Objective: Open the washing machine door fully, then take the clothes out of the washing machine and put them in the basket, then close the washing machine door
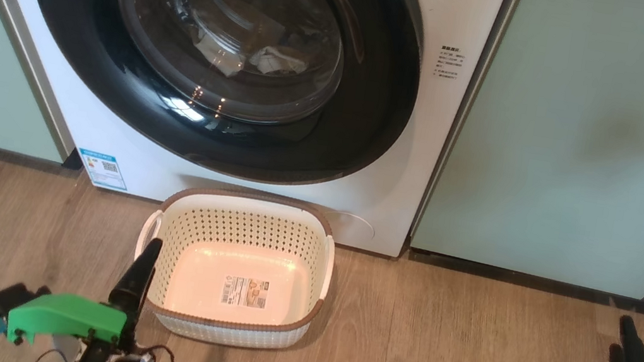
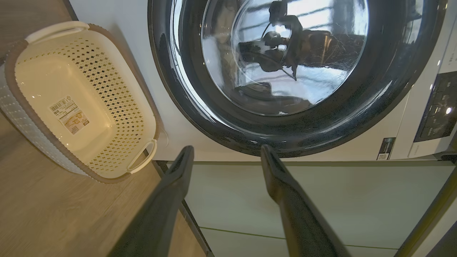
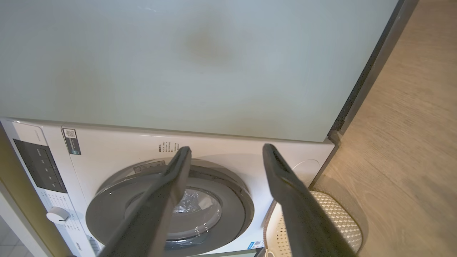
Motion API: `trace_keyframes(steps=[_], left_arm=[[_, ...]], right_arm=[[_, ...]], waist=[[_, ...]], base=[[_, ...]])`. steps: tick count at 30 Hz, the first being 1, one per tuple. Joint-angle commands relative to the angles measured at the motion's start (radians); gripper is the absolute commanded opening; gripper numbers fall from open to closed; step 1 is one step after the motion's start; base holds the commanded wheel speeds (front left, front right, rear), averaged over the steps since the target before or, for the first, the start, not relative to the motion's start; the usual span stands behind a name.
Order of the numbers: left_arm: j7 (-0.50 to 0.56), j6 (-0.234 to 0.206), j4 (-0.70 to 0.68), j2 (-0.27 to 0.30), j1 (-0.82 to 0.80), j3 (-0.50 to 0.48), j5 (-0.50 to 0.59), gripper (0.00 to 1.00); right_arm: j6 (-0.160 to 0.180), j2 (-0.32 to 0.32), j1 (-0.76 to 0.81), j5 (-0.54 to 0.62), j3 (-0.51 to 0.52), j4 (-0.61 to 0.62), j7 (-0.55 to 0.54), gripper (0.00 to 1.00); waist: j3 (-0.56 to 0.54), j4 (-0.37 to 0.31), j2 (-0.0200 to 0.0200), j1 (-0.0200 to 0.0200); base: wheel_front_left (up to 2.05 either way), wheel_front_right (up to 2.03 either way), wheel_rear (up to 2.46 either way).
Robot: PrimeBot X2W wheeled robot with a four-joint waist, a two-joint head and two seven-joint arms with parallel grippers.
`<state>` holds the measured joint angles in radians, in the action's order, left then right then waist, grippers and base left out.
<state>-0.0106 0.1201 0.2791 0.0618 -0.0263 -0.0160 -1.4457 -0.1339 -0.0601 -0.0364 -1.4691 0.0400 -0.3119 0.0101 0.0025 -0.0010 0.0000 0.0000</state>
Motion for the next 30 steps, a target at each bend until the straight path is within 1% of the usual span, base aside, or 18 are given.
trace_keyframes(steps=[1,7,15,24,27,28,30], left_arm=[[-0.01,0.005,-0.028,0.025,-0.059,-0.011,0.039,1.0],[-0.028,0.005,-0.057,0.012,-0.066,-0.037,0.235,1.0],[-0.052,-0.011,-0.081,0.001,-0.066,-0.039,0.462,1.0],[-0.078,-0.013,-0.091,0.01,-0.071,-0.011,0.656,1.0],[-0.087,-0.017,-0.092,0.016,-0.074,0.001,0.715,1.0],[-0.087,-0.017,-0.092,0.016,-0.074,0.001,0.715,1.0],[-0.093,-0.019,-0.093,0.019,-0.075,0.008,0.749,1.0]], right_arm=[[0.001,-0.022,-0.059,0.032,-0.007,0.034,0.01,1.0],[0.001,-0.012,-0.069,0.194,0.01,0.037,0.028,1.0],[0.001,-0.008,-0.074,0.464,-0.001,0.056,0.052,1.0],[0.002,-0.007,-0.075,0.713,-0.034,0.068,0.079,1.0],[0.002,-0.008,-0.076,0.781,-0.042,0.067,0.087,1.0],[0.002,-0.008,-0.076,0.781,-0.042,0.067,0.087,1.0],[0.002,-0.007,-0.077,0.819,-0.046,0.066,0.093,1.0]], waist=[[0.0,0.0,0.0,0.0],[0.002,0.0,0.0,0.0],[0.003,0.0,0.0,0.0],[0.003,-0.002,0.0,0.0],[0.003,-0.003,0.0,0.0],[0.003,-0.003,0.0,0.0],[0.003,-0.003,0.0,0.0]], base=[[0.0,0.0,0.0],[0.0,0.0,0.0],[0.0,0.0,0.0],[0.0,0.0,0.0],[0.0,0.0,0.0],[0.0,0.0,0.0],[0.0,0.0,0.0]])
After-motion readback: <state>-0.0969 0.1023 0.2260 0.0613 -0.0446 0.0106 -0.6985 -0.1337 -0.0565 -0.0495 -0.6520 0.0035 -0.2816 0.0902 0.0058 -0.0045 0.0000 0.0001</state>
